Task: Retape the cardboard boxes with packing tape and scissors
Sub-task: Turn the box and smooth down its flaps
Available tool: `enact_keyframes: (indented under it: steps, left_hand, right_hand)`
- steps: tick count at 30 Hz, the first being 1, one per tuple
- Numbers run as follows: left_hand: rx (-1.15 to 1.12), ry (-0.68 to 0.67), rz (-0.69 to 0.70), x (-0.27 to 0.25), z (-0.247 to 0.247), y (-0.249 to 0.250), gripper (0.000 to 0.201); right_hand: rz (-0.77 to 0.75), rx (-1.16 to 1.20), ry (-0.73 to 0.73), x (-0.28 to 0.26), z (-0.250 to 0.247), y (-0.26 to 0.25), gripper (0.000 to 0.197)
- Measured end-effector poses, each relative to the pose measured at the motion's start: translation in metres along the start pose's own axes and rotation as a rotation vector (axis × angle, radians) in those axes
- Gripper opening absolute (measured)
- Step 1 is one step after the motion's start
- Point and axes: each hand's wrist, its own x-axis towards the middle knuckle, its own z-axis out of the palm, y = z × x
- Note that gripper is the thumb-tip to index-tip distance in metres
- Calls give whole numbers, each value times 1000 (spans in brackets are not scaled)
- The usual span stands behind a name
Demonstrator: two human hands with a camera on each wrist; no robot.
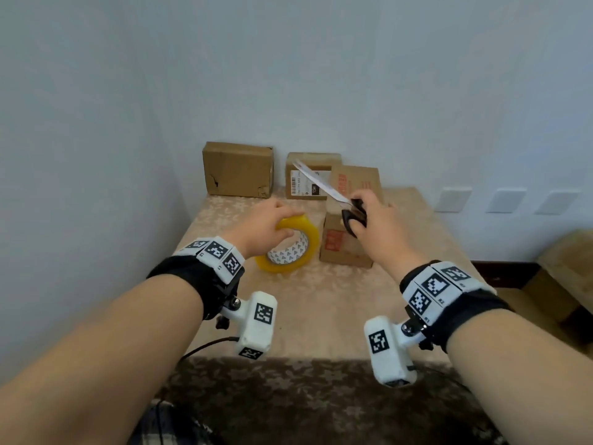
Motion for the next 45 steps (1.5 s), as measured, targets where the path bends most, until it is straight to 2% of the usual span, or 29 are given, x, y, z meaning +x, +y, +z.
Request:
enact_keyframes:
  steps: [6, 11, 16, 21, 23, 27, 30, 35, 38, 45]
  left_hand:
    - [-78, 8, 27, 2, 4, 16, 44]
    - [-120, -21, 42, 5, 3, 19, 42]
    - [-131, -72, 90, 1, -2, 23, 42]
    - [-94, -108, 77, 1, -7, 23, 42]
    - [-20, -136, 91, 4, -6, 30, 43]
    - [131, -183, 50, 14, 1, 53, 43]
    - [129, -175, 38, 20, 5, 60, 38]
    - [166, -166, 65, 22, 5, 55, 40]
    - [100, -169, 45, 18, 1, 51, 41]
    - [43, -154, -13, 14, -1, 54, 19]
  right_hand:
    - [94, 120, 22, 13, -6, 25, 38]
    - [153, 149, 94, 20, 5, 0, 47]
    - [243, -47, 128, 20, 21, -20, 58]
    - [148, 63, 66, 25, 15, 10, 46]
    - [110, 139, 38, 27, 9, 21, 46]
    - [87, 138, 24, 29, 8, 26, 51]
    - [97, 135, 40, 31, 12, 28, 53]
    - [96, 90, 69, 36, 16, 31, 41]
    - [73, 77, 65, 39, 20, 30, 38]
    - [59, 63, 31, 41, 19, 34, 44]
